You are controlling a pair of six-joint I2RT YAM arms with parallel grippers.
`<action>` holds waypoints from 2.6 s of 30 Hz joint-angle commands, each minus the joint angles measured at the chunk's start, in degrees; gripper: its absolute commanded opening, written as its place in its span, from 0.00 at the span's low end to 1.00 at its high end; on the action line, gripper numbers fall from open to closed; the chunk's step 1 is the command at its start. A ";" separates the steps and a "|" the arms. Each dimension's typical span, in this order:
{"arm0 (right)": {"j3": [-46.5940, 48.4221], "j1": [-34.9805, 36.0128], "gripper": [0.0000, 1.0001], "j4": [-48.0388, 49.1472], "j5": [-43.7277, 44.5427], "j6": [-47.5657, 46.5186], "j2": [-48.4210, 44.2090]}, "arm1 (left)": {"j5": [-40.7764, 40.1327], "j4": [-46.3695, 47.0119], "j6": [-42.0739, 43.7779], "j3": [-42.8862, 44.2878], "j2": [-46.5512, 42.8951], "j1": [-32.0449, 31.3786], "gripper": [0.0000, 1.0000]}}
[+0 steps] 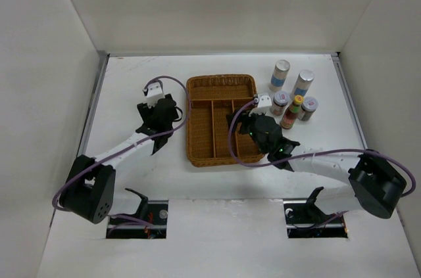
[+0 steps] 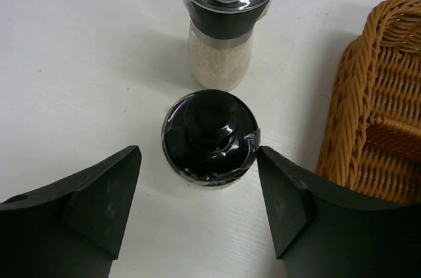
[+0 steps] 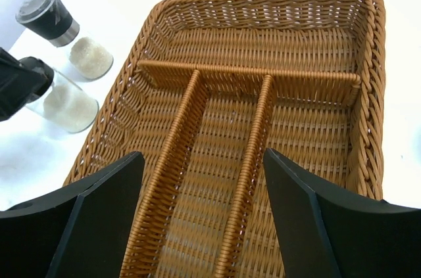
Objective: Organize the condiment bottles
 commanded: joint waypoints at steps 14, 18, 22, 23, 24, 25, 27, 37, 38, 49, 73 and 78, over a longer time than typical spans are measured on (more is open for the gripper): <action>-3.01 -1.69 0.78 6.67 1.15 2.00 -3.91 | -1.31 10.85 5.50 9.25 -5.89 -8.44 0.28; -5.03 -3.53 0.60 7.29 1.68 4.02 -6.98 | 1.76 15.94 5.68 15.48 1.83 -11.08 0.28; -7.58 -6.87 0.31 6.77 3.70 6.65 -11.46 | 4.93 18.93 5.42 23.13 11.24 -11.44 0.28; -8.28 -7.66 0.30 6.51 3.88 7.45 -12.78 | 5.98 19.55 5.42 25.24 13.78 -11.61 0.28; -8.90 -8.36 0.30 6.50 3.97 8.15 -13.92 | 7.21 19.99 5.42 27.35 16.33 -11.87 0.28; -9.86 -9.33 0.30 6.76 4.14 9.11 -15.15 | 8.27 19.91 5.33 29.72 18.88 -12.05 0.28; -11.09 -11.26 0.33 6.68 4.06 11.05 -17.00 | 9.85 19.90 5.42 33.76 23.45 -12.75 0.28; -12.42 -13.91 0.49 6.59 3.27 13.25 -18.51 | 12.06 17.01 4.80 42.31 38.67 -14.16 0.31; -12.42 -14.00 0.52 6.68 3.18 13.25 -18.25 | 12.14 16.83 4.80 42.48 39.72 -14.25 0.35; -12.24 -13.73 0.65 7.21 3.18 12.90 -16.93 | 11.09 22.01 4.71 33.97 25.35 -12.41 0.96; -8.03 -12.33 0.87 6.77 -2.00 11.67 -9.19 | 7.40 8.47 1.99 16.55 13.01 10.53 0.88; -7.23 -11.62 0.88 6.86 -3.06 11.58 -7.43 | 8.89 10.85 2.43 20.06 18.63 12.03 0.85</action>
